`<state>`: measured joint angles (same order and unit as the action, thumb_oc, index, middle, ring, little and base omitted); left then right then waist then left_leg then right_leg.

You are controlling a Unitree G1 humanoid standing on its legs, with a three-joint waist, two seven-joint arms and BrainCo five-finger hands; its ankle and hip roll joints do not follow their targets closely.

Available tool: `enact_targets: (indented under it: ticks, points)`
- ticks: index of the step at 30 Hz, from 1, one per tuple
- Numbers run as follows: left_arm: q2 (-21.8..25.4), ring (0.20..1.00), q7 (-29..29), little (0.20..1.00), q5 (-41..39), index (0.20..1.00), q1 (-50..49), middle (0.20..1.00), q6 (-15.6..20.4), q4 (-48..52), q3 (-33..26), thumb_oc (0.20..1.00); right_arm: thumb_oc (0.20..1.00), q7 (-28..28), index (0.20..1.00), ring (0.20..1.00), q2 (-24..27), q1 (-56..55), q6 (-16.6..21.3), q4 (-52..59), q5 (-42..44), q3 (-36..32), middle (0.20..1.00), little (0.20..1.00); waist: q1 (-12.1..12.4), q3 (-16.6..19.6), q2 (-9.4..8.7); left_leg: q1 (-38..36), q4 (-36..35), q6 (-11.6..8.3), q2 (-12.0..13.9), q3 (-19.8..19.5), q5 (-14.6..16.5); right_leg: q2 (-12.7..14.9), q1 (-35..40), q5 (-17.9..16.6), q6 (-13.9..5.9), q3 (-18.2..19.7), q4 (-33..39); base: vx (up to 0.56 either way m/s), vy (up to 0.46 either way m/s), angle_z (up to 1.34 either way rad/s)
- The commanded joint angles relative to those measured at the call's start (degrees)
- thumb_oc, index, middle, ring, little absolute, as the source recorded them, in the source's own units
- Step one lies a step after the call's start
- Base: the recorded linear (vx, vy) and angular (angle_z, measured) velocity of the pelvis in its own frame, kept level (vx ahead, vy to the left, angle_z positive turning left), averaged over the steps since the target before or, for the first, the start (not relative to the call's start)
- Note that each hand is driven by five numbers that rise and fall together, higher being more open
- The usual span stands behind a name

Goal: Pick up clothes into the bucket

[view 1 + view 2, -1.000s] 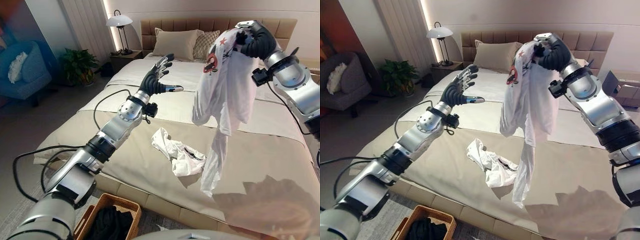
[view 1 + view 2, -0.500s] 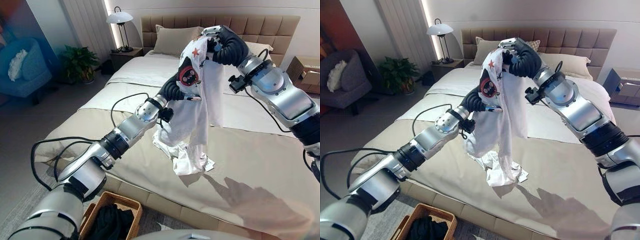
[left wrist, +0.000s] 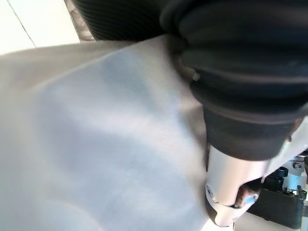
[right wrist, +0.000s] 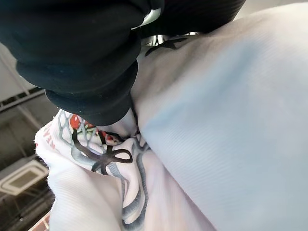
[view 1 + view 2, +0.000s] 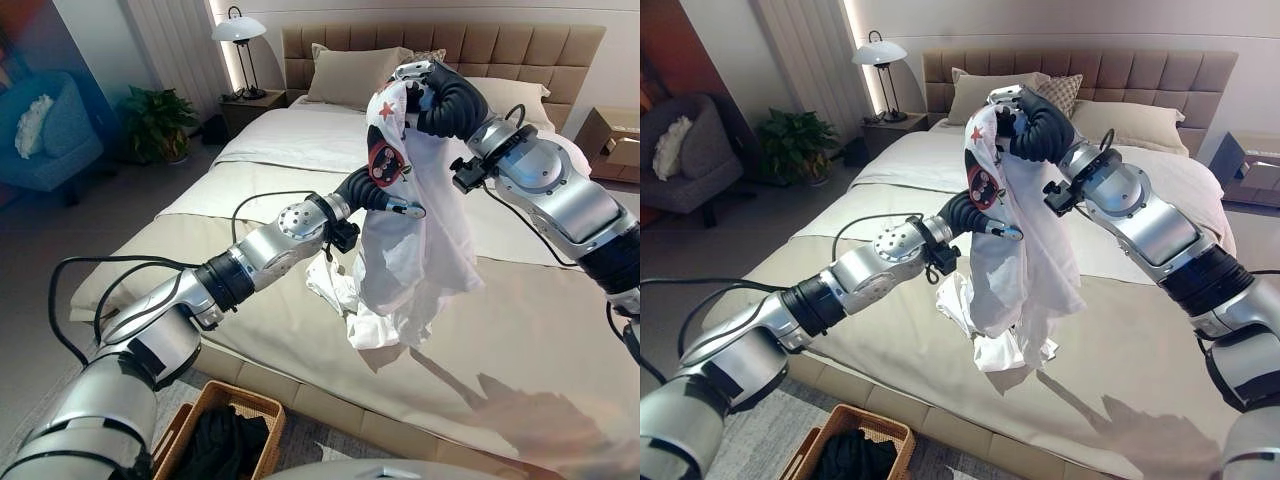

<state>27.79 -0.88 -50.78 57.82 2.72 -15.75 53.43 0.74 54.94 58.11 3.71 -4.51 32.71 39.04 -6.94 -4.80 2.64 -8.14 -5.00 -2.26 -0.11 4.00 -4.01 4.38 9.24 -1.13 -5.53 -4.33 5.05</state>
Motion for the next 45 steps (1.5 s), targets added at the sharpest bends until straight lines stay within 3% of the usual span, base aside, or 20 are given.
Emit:
enact_targets:
  ticks: [1,4,6,7,8,10,13,15,17,24,25,26,27,34,35,36,37,38,44,45]
  points:
    - [-3.7,1.0,-0.9,1.0,-2.4,1.0,6.1,1.0,1.6,-3.7,1.4,1.0,0.2,0.5,0.2,0.2,-0.8,3.3,5.2,4.3,3.9,-0.6,0.2,0.2,1.7,2.2,-3.26,1.1,6.1,0.06,-1.5,-2.7,6.7,3.5,-4.8,0.0,-3.45,-1.1,-7.4,0.0,0.0,0.0]
    - [-5.2,1.0,-1.4,1.0,-5.9,1.0,4.5,1.0,1.4,-3.8,0.0,1.0,0.2,0.4,0.2,0.2,-1.8,3.1,5.5,4.3,4.4,-0.8,0.2,0.2,1.5,2.2,-3.29,1.0,5.9,0.09,-1.5,-2.5,6.7,3.5,-4.9,0.0,-3.44,-0.9,-7.4,0.0,0.0,0.0]
    - [-5.8,0.79,-2.0,0.79,-8.3,0.79,3.7,0.79,1.1,-3.3,-0.6,0.79,0.2,0.4,0.2,0.2,-2.3,3.2,5.6,4.4,4.6,-0.8,0.2,0.2,1.4,2.3,-3.34,0.9,5.8,0.12,-1.5,-2.5,6.7,3.5,-4.9,0.0,-3.45,-0.8,-7.3,0.0,0.0,0.0]
    - [-6.7,0.533,-2.4,0.533,-10.5,0.533,2.1,0.533,0.7,-3.2,-1.6,0.533,0.2,0.3,0.2,0.2,-3.1,2.9,5.7,4.0,4.7,-0.7,0.2,0.2,1.3,2.3,-3.39,0.7,5.7,0.16,-1.4,-2.4,6.7,3.5,-5.0,-0.1,-3.42,-0.5,-7.2,0.0,0.0,0.0]
    - [-7.2,0.407,-2.5,0.407,-11.3,0.407,1.3,0.407,0.6,-3.0,-2.0,0.407,0.2,0.2,0.2,0.2,-3.5,2.8,5.8,4.1,4.7,-0.7,0.2,0.2,1.2,2.3,-3.44,0.7,5.7,0.19,-1.4,-2.4,6.7,3.5,-5.0,-0.1,-3.4,-0.4,-7.2,0.0,0.005,-0.04]
    - [-7.9,0.332,-2.6,0.332,-12.1,0.332,0.2,0.332,0.4,-2.7,-2.5,0.332,0.2,0.1,0.2,0.2,-4.3,2.1,5.8,4.1,4.8,-0.9,0.2,0.2,1.1,2.4,-3.47,0.7,5.6,0.22,-1.4,-2.4,6.7,3.5,-5.1,-0.1,-3.38,-0.4,-7.2,0.0,0.002,-0.04]
    - [-9.8,0.416,-2.6,0.416,-14.1,0.416,-1.8,0.416,0.1,-3.0,-3.7,0.416,0.2,-0.2,0.2,0.2,-5.7,1.1,5.8,4.2,6.1,-1.3,0.2,0.2,1.0,2.5,-3.54,0.6,5.4,0.26,-1.4,-2.4,6.7,3.5,-5.0,0.0,-3.3,-0.4,-7.3,0.0,0.0,0.0]
    - [-10.9,0.605,-2.7,0.605,-15.4,0.605,-2.9,0.605,-0.2,-3.1,-4.3,0.605,0.2,-0.4,0.2,0.2,-6.2,0.9,5.8,4.2,6.7,-1.4,0.2,0.2,0.9,2.5,-3.59,0.5,5.4,0.27,-1.4,-2.4,6.7,3.5,-5.1,0.0,-3.27,-0.4,-7.4,0.0,0.0,0.0]
    - [-12.5,1.0,-3.6,1.0,-18.0,1.0,-4.8,1.0,-1.3,-3.0,-5.0,1.0,0.2,-0.9,0.2,0.2,-7.1,0.6,5.7,4.0,7.9,-1.4,0.2,0.2,0.8,2.5,-3.74,0.5,5.3,0.3,-1.4,-2.3,6.7,3.4,-5.2,0.1,-3.24,-0.3,-7.4,0.0,0.0,0.0]
    - [-13.5,1.0,-4.9,1.0,-20.7,1.0,-7.0,1.0,-2.1,-1.9,-6.0,1.0,0.2,-1.8,0.2,0.2,-8.1,0.7,5.5,3.5,8.5,-0.9,0.2,0.2,0.6,2.6,-3.94,0.4,5.1,0.39,-1.4,-2.1,6.8,3.3,-5.3,0.0,-3.2,0.0,-7.3,0.0,0.0,0.0]
    - [-13.8,0.589,-5.0,0.589,-21.3,0.589,-7.5,0.589,-2.2,-1.6,-6.1,0.589,0.2,-1.9,0.2,0.2,-8.1,0.7,5.5,3.5,8.2,-0.8,0.2,0.2,0.6,2.6,-4.02,0.4,5.1,0.38,-1.4,-2.1,6.8,3.3,-5.3,0.1,-3.17,0.0,-7.3,0.0,0.0,0.0]
    - [-13.9,0.448,-5.1,0.448,-21.4,0.448,-7.7,0.448,-2.1,-1.5,-6.2,0.448,0.2,-2.0,0.2,0.2,-8.1,0.7,5.5,3.5,8.2,-0.9,0.2,0.2,0.6,2.6,-4.09,0.4,5.2,0.39,-1.4,-2.1,6.8,3.3,-5.4,0.1,-3.18,0.0,-7.3,0.0,0.0,0.0]
    - [-14.0,0.2,-5.1,0.2,-21.2,0.2,-7.9,0.2,-1.9,-1.4,-6.4,0.2,0.2,-2.0,0.2,0.2,-8.2,0.8,5.6,3.5,7.9,-0.9,0.2,0.2,0.6,2.5,-4.13,0.4,5.2,0.4,-1.4,-2.1,6.8,3.3,-5.4,0.1,-3.17,0.0,-7.3,0.0,0.0,0.0]
    - [-12.6,0.2,-5.4,0.2,-19.2,0.2,-8.0,0.2,-1.3,-2.1,-6.6,0.2,0.2,-1.6,0.2,0.2,-7.6,0.9,5.8,3.1,7.3,-1.8,0.2,0.2,0.7,2.5,-4.26,0.3,5.3,0.44,-1.3,-2.1,7.0,3.3,-5.4,0.1,-3.08,0.1,-7.5,0.0,0.0,0.0]
    - [-11.3,0.2,-5.4,0.2,-18.2,0.2,-7.8,0.2,-1.1,-2.1,-6.6,0.2,0.382,-1.1,0.382,0.382,-7.2,0.6,6.0,3.1,6.7,-2.7,0.382,0.382,0.8,2.5,-4.25,0.4,5.4,0.46,-1.3,-2.1,7.0,3.2,-5.4,0.2,-3.14,0.1,-7.7,0.0,0.0,0.0]
    - [-11.2,0.2,-5.4,0.2,-18.2,0.2,-7.8,0.2,-1.1,-2.1,-6.6,0.2,0.432,-1.1,0.432,0.432,-7.2,0.6,6.0,3.1,6.7,-2.7,0.432,0.432,0.8,2.5,-4.27,0.4,5.5,0.46,-1.3,-2.1,7.0,3.2,-5.4,0.2,-3.14,0.1,-7.7,0.0,0.0,0.0]
    - [-9.6,0.2,-5.5,0.2,-17.4,0.2,-7.8,0.2,-1.0,-1.9,-6.7,0.2,0.925,-0.6,0.925,0.925,-6.9,-0.3,6.2,3.2,6.5,-3.9,0.925,0.925,1.0,2.5,-4.18,0.5,5.6,0.48,-1.3,-2.2,7.1,3.3,-5.4,0.2,-3.11,0.0,-7.8,0.0,0.0,0.0]
    - [-9.6,0.2,-5.5,0.2,-17.4,0.2,-7.8,0.2,-1.0,-1.9,-6.6,0.2,1.0,-0.6,1.0,1.0,-6.9,-0.3,6.2,3.2,6.5,-3.9,1.0,1.0,1.0,2.5,-4.22,0.5,5.7,0.48,-1.3,-2.2,7.1,3.3,-5.4,0.2,-3.11,0.0,-7.8,0.0,0.0,0.0]
    - [0.9,0.2,-5.2,0.2,-13.4,0.2,-8.1,0.2,0.3,0.1,-7.3,0.2,1.0,0.9,1.0,1.0,-4.7,-4.7,6.8,3.6,6.9,-9.3,1.0,1.0,1.9,2.3,-3.85,0.6,6.1,0.6,-1.5,-2.5,7.3,3.3,-5.2,0.4,-3.11,-0.4,-8.0,0.0,0.0,0.0]
    - [6.2,0.2,-4.9,0.2,-12.9,0.2,-9.5,0.2,0.5,1.6,-9.0,0.2,1.0,1.3,1.0,1.0,-3.6,-7.7,7.0,4.1,7.3,-12.3,1.0,1.0,2.4,2.1,-3.57,0.7,6.2,0.59,-1.5,-2.7,7.3,3.3,-5.1,0.5,-3.13,-0.6,-8.0,0.0,0.0,0.0]
